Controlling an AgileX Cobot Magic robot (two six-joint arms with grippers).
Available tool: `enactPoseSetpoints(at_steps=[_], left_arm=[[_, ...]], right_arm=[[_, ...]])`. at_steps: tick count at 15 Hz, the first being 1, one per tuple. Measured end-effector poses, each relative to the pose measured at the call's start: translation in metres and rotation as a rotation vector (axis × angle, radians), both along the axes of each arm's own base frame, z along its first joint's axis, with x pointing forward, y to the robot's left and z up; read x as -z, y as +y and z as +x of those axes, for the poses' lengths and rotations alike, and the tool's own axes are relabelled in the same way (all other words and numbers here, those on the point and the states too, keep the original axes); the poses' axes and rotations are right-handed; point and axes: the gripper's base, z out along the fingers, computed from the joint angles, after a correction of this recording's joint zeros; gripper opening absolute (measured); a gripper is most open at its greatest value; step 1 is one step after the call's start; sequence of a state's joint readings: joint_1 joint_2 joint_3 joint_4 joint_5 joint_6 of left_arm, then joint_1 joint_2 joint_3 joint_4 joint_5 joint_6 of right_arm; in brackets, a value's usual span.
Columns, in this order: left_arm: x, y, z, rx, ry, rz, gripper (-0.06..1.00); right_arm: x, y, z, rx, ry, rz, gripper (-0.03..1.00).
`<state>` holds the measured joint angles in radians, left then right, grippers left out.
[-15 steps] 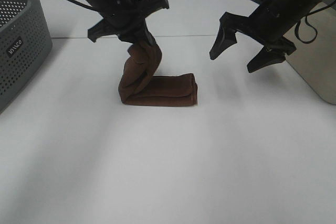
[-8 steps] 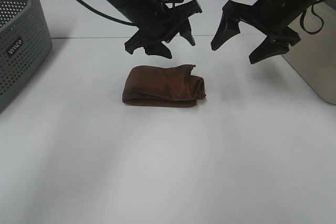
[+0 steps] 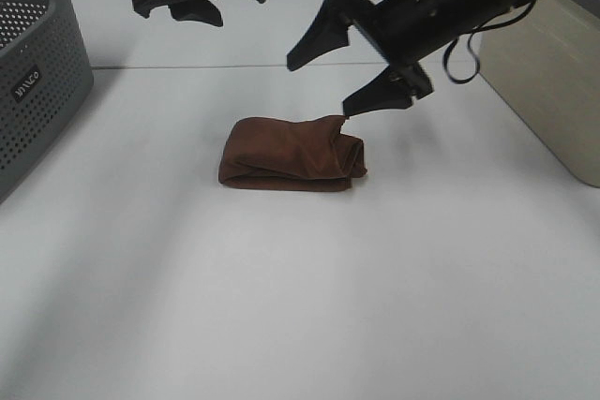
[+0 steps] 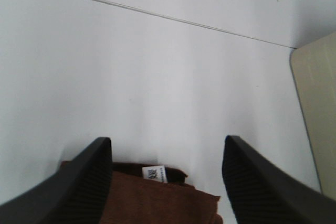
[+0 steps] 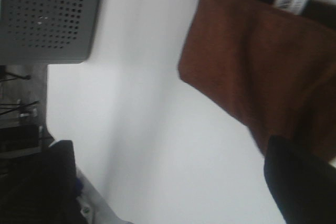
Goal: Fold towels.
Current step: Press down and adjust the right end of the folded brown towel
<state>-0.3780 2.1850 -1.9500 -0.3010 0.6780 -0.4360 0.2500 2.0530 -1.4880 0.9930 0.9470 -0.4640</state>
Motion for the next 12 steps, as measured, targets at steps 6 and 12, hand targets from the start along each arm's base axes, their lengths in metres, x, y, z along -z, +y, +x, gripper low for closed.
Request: enactPoseSetpoints(at_steps=[6, 12], left_arm=[[0.004, 0.015, 0.002, 0.002, 0.031, 0.081, 0.59], [0.005, 0.016, 0.001, 0.01, 0.03, 0.093, 0.59]], right_arm=[[0.066, 0.016, 0.016, 0.023, 0.044, 0.138, 0.91], [0.094, -0.019, 0.033, 0.136, 0.07, 0.099, 0.91]])
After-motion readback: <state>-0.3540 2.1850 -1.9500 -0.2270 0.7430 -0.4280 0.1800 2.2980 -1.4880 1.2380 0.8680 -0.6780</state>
